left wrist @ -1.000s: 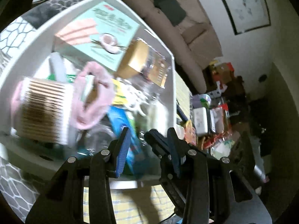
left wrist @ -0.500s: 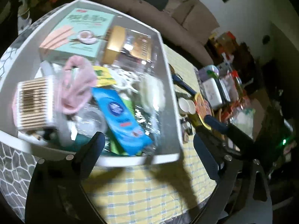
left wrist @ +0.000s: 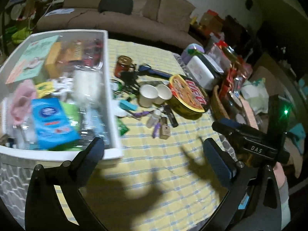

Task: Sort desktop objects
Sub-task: 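Lower the tissue pack into the white box and open the left tool, then grasp the small white round bottle with the left tool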

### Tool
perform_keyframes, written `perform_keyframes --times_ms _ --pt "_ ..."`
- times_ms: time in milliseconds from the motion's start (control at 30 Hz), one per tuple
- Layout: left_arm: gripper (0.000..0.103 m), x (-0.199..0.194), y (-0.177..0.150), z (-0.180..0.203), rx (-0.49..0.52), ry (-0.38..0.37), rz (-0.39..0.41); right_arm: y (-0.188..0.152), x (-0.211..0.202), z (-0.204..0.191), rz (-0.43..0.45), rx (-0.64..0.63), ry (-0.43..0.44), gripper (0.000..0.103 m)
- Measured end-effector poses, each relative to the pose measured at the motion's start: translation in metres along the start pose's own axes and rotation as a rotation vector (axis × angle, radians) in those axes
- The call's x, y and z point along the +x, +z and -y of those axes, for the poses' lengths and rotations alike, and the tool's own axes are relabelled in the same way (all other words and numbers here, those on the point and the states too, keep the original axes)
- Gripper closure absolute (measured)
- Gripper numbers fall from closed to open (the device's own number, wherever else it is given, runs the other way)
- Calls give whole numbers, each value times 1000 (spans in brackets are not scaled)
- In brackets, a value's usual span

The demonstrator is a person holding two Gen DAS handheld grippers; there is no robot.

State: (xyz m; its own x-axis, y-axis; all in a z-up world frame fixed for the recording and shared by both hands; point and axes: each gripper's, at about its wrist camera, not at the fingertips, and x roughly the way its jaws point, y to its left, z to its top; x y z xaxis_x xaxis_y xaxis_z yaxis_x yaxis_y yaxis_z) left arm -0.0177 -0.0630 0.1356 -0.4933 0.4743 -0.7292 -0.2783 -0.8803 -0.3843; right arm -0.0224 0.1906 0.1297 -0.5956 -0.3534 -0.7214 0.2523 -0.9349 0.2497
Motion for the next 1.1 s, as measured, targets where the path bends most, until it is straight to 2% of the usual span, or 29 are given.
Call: perform_keyframes --times_ms 133,333,433,500,567,600,700,733,800,867,900,967,1000,1033,1100 --pt "0 30 -3 22 42 41 8 -14 1 24 7 64 13 30" --pt "1 75 -4 43 141 171 48 -21 9 50 0 130 47 30" --pt "3 99 -1 44 149 206 50 -24 11 59 -9 164 63 38" --pt "3 111 4 48 170 274 75 -25 11 62 -17 178 79 38" --pt "4 119 9 49 183 302 96 -23 10 61 -16 171 86 38" --pt "8 121 10 50 185 312 103 -23 9 60 -17 163 82 38" --pt "29 124 12 53 185 337 128 -23 10 58 -25 152 86 38" --pt "31 124 12 55 181 345 136 -23 11 58 -31 152 86 38" --pt "31 116 12 60 190 344 186 -24 14 60 -43 151 79 38" --pt "21 109 10 69 217 326 229 -24 16 63 -46 154 74 38" --pt "10 111 10 73 232 317 233 -24 16 64 -44 157 73 38" --pt "9 120 10 75 248 325 207 -23 14 68 -38 168 76 38" --pt "15 129 9 74 250 322 182 -23 14 69 -38 170 76 38" --pt "30 134 8 72 245 321 164 -24 13 70 -37 171 74 38" --pt "45 148 5 67 235 316 124 -24 14 70 -39 170 75 39"
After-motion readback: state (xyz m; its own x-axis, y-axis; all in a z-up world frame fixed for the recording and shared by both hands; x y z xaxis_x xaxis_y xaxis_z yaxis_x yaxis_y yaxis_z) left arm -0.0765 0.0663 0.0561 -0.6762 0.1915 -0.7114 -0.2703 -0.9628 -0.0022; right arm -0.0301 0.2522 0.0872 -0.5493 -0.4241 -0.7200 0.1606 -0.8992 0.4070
